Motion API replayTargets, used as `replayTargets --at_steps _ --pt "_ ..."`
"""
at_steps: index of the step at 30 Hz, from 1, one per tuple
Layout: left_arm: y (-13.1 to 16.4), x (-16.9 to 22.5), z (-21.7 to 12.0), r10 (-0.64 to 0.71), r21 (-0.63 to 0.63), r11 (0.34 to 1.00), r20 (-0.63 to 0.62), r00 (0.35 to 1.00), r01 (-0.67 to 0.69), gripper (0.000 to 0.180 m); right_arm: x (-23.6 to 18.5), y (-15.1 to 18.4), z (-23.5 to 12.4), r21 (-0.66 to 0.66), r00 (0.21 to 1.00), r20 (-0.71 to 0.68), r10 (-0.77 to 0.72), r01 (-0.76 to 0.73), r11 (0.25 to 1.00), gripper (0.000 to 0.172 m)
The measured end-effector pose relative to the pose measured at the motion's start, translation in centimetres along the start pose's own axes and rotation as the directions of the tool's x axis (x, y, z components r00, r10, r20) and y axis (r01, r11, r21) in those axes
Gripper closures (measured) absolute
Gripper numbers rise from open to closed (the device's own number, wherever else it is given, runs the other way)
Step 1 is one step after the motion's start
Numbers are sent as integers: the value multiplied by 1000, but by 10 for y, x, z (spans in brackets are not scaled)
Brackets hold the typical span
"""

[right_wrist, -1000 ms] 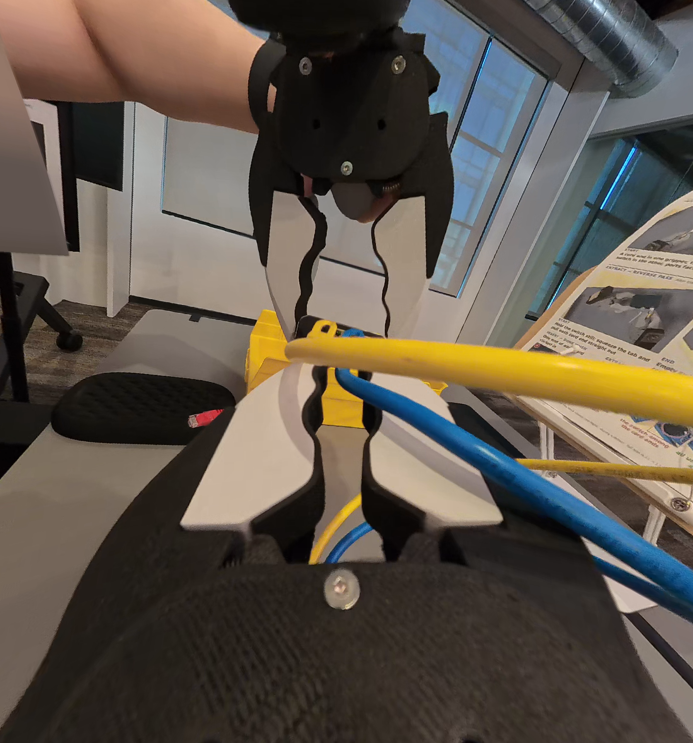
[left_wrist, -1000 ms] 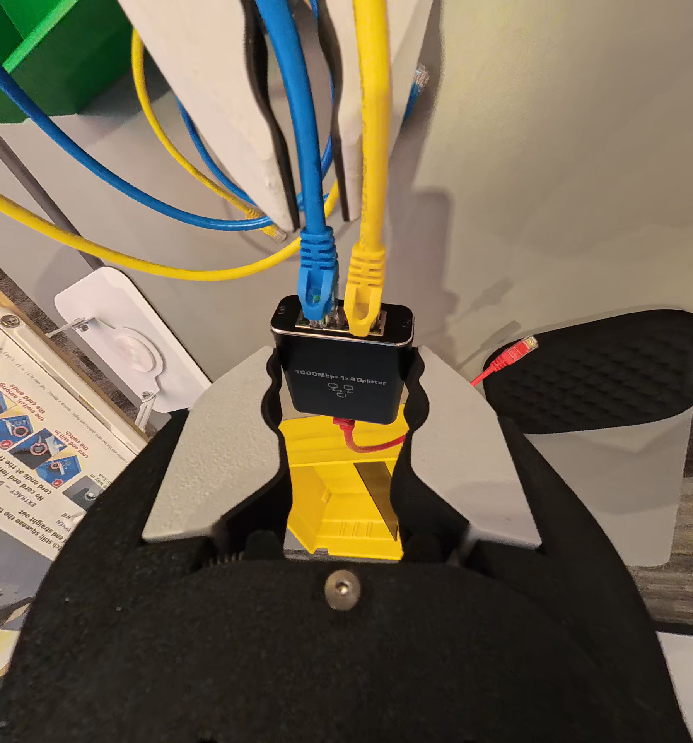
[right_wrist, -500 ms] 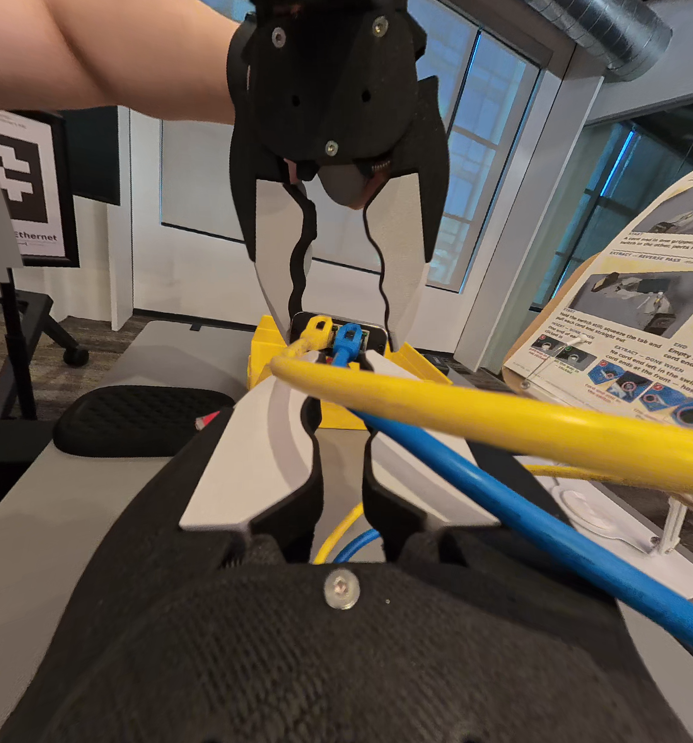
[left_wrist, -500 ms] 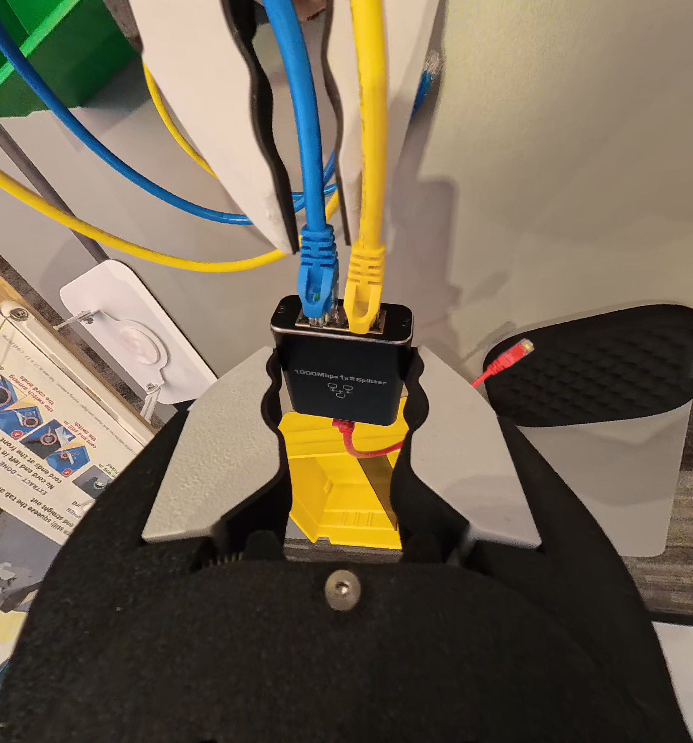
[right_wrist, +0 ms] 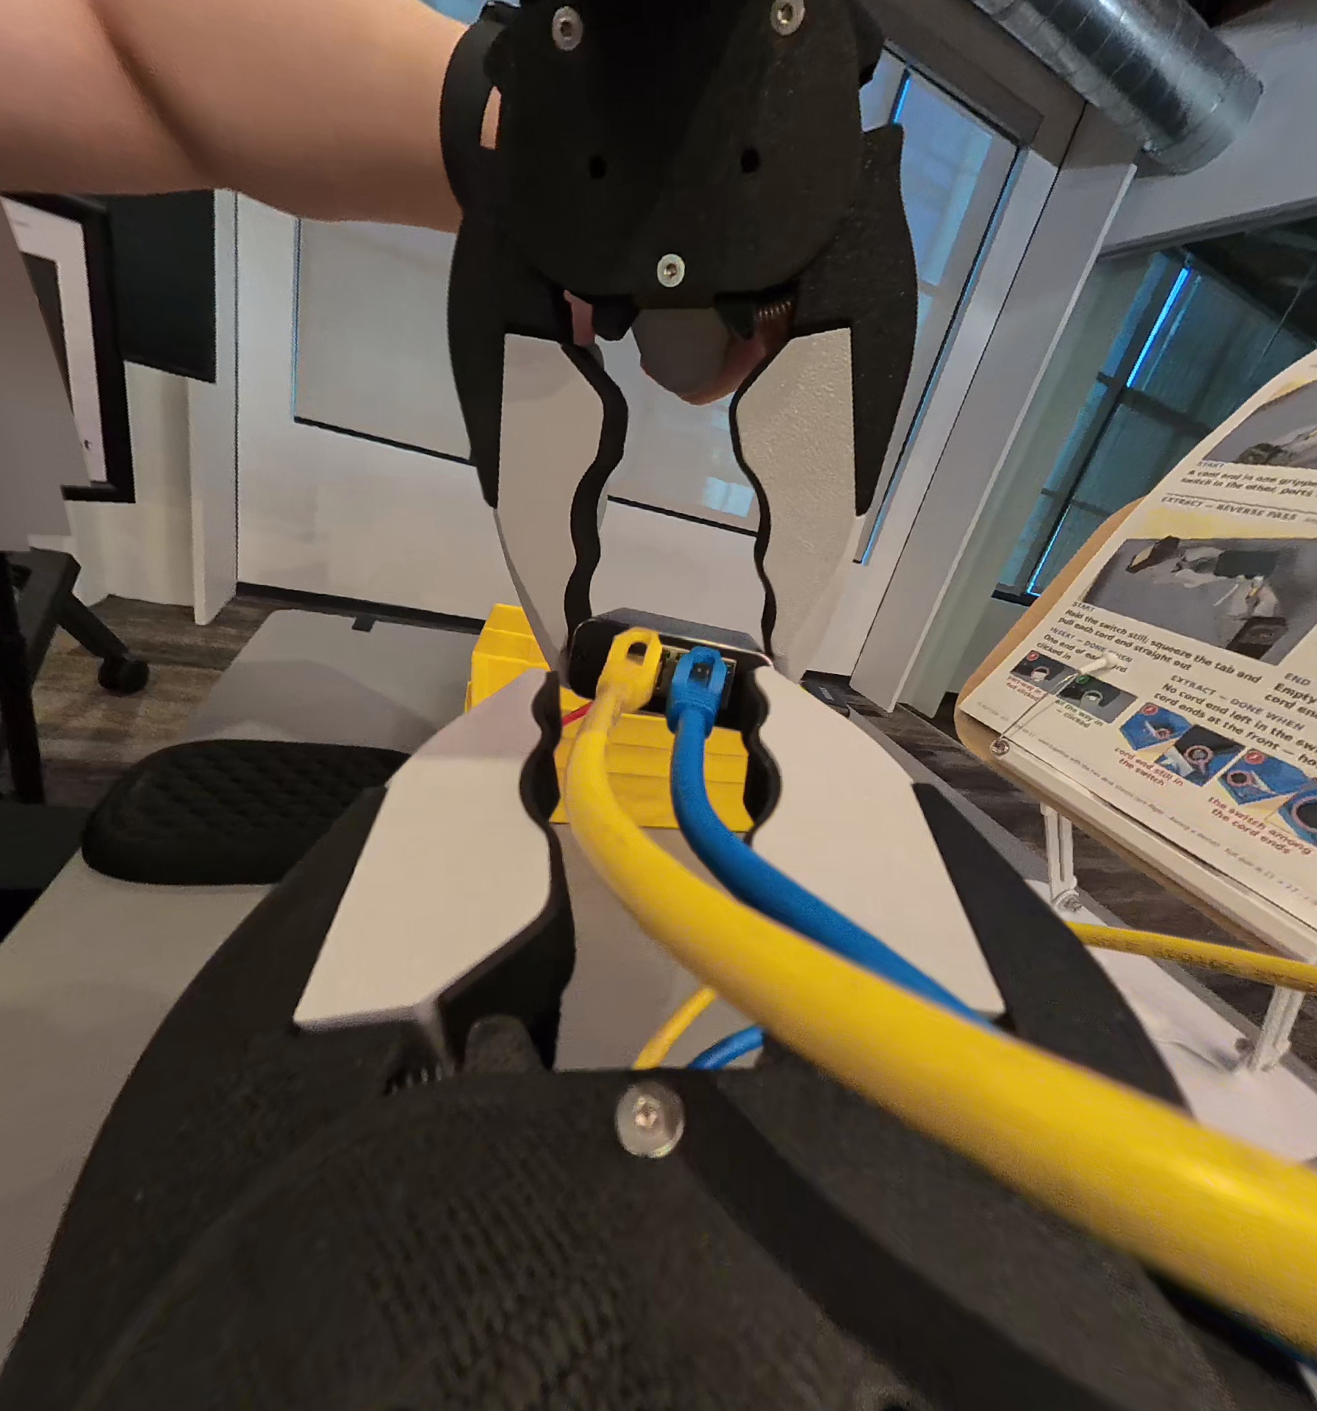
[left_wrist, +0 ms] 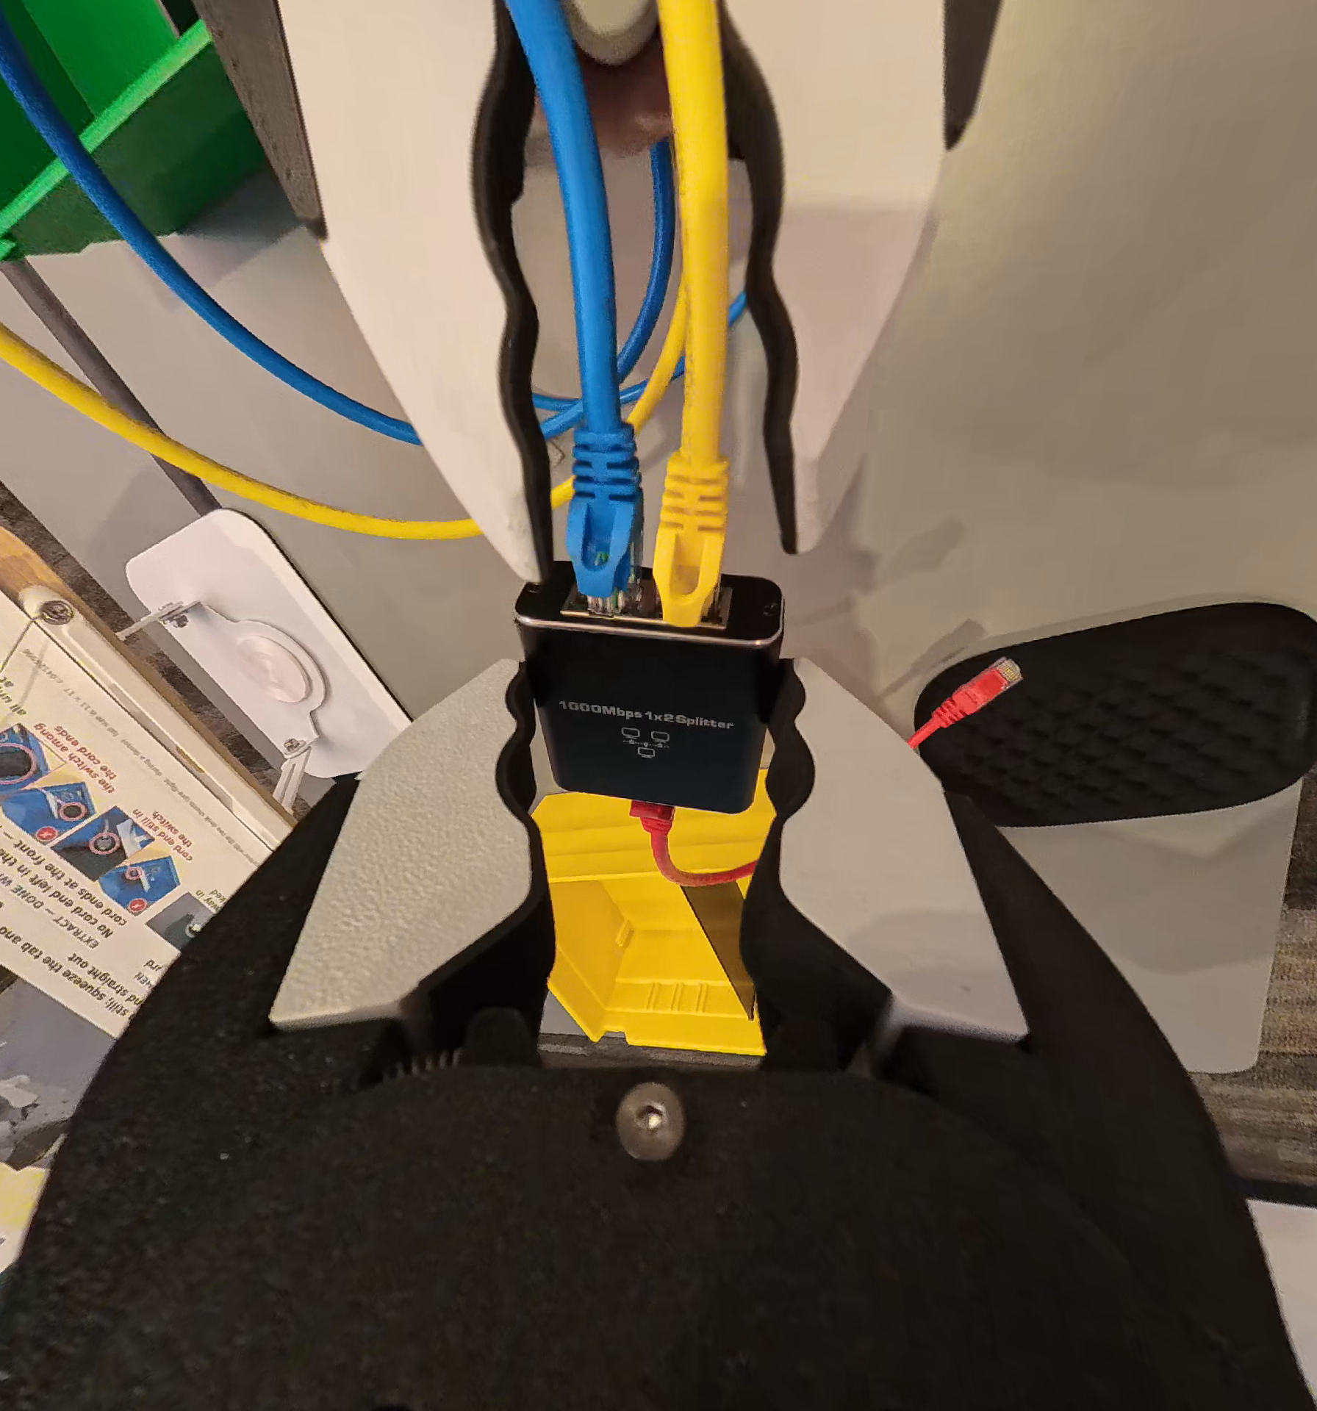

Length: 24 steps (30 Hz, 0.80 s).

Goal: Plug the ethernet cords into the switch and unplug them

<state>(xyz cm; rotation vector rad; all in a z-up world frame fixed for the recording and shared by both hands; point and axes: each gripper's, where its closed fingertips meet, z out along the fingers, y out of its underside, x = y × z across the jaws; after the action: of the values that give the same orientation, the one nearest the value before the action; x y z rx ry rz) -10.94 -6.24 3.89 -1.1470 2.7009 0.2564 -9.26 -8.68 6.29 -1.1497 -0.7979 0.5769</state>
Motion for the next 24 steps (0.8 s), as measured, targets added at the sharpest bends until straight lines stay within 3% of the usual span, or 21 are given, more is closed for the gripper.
replayTargets --at_steps 10,24 --pt "2 -11 4 -32 -35 999 20 999 33 121 13 0 7 37 988 -65 143 -140 989 113" --pt "-4 -16 3 -30 -64 997 36 999 32 121 20 8 11 3 980 -117 160 -161 987 109"
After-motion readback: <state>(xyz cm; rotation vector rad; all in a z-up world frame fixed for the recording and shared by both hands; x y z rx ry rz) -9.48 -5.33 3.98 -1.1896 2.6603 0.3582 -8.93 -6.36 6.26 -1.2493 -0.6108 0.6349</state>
